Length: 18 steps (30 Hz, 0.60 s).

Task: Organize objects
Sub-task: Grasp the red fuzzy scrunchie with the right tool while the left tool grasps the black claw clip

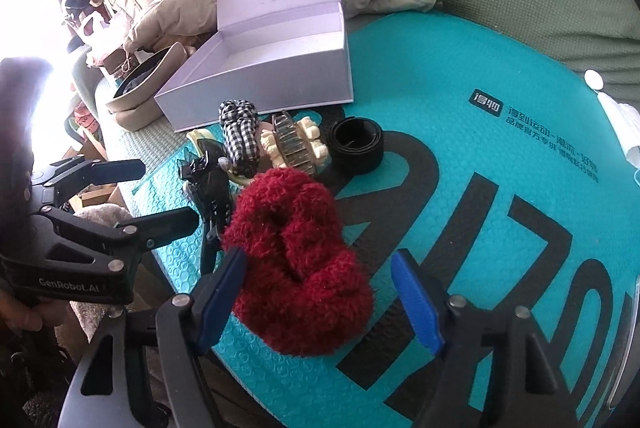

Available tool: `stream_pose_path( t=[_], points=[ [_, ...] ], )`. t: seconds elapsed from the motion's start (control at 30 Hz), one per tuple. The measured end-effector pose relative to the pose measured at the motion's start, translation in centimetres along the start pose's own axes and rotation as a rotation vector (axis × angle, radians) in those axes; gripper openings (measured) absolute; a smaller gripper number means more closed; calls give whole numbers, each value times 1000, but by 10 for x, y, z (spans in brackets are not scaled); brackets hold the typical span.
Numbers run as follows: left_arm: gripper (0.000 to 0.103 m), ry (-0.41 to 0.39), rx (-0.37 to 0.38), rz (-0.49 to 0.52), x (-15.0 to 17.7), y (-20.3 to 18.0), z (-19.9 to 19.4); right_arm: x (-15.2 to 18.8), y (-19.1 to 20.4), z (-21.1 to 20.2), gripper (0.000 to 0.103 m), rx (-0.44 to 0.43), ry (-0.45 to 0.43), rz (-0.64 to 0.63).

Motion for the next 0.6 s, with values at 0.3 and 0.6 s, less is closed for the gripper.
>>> stream_pose_path(
  t=[0.3, 0.6],
  points=[
    [61, -10, 62, -2, -1, -12, 6, 9, -4, 0, 53, -91, 7, 6],
    [56, -41, 103, -3, -6, -15, 9, 9, -3, 1, 49, -109, -5, -18]
  ],
)
Point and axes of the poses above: each gripper's, at about its wrist camera, not at the fingertips, and z roughly the way its jaws point, y to its left, x to its underside, the point moved 2 cm from there along z, roughly the way its jaws point, and after that the axes turned 12 degrees about -x, right-handed, at the moved point
